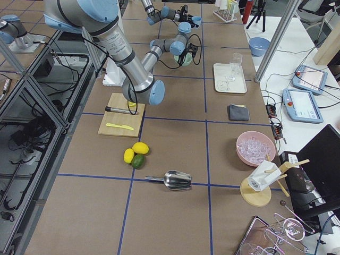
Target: Pour ice into bowl
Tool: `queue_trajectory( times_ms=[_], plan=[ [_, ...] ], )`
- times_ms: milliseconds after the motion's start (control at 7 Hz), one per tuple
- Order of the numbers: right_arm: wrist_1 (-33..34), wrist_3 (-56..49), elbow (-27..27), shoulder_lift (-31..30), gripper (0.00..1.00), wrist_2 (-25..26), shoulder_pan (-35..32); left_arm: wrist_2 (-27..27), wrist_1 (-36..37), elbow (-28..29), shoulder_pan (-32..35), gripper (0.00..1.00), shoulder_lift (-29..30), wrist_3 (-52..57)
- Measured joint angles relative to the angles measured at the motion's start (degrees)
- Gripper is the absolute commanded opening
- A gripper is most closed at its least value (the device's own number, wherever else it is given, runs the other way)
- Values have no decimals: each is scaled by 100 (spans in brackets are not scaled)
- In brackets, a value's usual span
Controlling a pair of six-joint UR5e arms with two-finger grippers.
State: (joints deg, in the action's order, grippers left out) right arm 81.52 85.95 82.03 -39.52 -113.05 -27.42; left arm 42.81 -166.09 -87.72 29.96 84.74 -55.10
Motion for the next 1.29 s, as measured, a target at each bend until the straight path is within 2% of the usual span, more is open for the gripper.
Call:
queue_trajectory(
  times_ms=[286, 429, 571, 714, 1000, 1286],
  plan=[
    [-439, 92, -609, 281, 0, 328, 262, 223, -64, -274, 160, 0, 24, 417],
    [-521, 120, -820, 440, 13, 406, 324, 575, -60, -397, 346, 0, 34, 638],
    [-557, 134, -934, 535, 99, 436, 348, 1008, -57, -547, 541, 0, 44, 1025],
    [-610, 138, -975, 572, 100, 445, 355, 1267, -56, -634, 629, 0, 73, 1509],
    [-748, 239, -910, 578, 100, 429, 304, 1400, 95, -790, 639, 0, 164, 1987],
    [-713, 271, -543, 435, 100, 191, 5, 1350, 1193, -1340, 430, 0, 389, 1992]
  ],
)
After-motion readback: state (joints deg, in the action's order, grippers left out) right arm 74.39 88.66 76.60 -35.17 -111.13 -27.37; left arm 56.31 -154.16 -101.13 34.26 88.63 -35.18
